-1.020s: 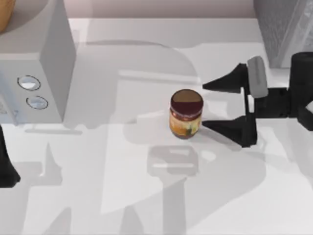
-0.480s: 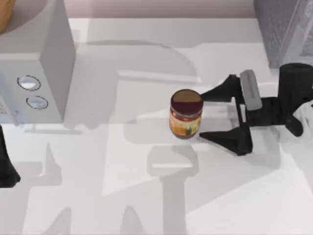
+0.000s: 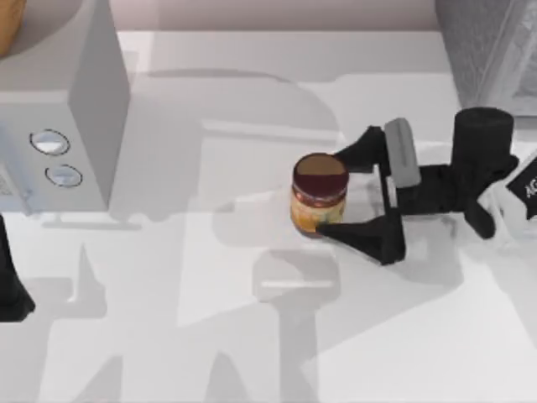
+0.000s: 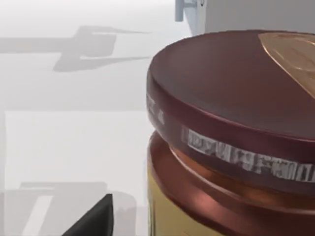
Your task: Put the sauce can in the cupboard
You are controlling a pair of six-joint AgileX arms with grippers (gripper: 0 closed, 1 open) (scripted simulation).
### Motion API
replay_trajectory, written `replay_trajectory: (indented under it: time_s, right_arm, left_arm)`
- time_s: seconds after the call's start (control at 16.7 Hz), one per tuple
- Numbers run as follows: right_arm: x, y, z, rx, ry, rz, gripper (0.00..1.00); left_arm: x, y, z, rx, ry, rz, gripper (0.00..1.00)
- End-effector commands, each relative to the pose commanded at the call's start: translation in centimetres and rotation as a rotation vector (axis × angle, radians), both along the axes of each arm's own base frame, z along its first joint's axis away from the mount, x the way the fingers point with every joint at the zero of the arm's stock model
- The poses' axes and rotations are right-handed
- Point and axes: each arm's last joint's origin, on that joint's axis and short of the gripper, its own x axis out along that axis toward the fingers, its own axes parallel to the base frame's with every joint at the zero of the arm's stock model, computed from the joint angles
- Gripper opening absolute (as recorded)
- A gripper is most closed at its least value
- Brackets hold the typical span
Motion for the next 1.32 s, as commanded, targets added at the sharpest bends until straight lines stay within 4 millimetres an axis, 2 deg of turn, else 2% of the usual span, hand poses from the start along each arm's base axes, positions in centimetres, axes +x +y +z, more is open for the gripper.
replay_trajectory:
  time_s: [0.24, 0.48, 1.26, 1.32]
  right_arm:
    - [-0.2, 2.7, -0.4, 0.003, 0.001, -0.001, 1.0]
    - [-0.2, 2.8, -0.4, 0.003, 0.001, -0.001, 1.0]
    - [-0.2, 2.8, -0.4, 0.003, 0.001, -0.001, 0.02]
    - [-0.2, 2.8, -0.4, 0.003, 0.001, -0.001, 0.0]
  left_arm:
    - [0.0, 0.0, 0.0, 0.0, 0.0, 0.0, 1.0]
    - [0.0, 0.0, 0.0, 0.0, 0.0, 0.0, 1.0]
    - [0.0, 0.0, 0.0, 0.0, 0.0, 0.0, 1.0]
    - [0.0, 0.0, 0.0, 0.0, 0.0, 0.0, 1.0]
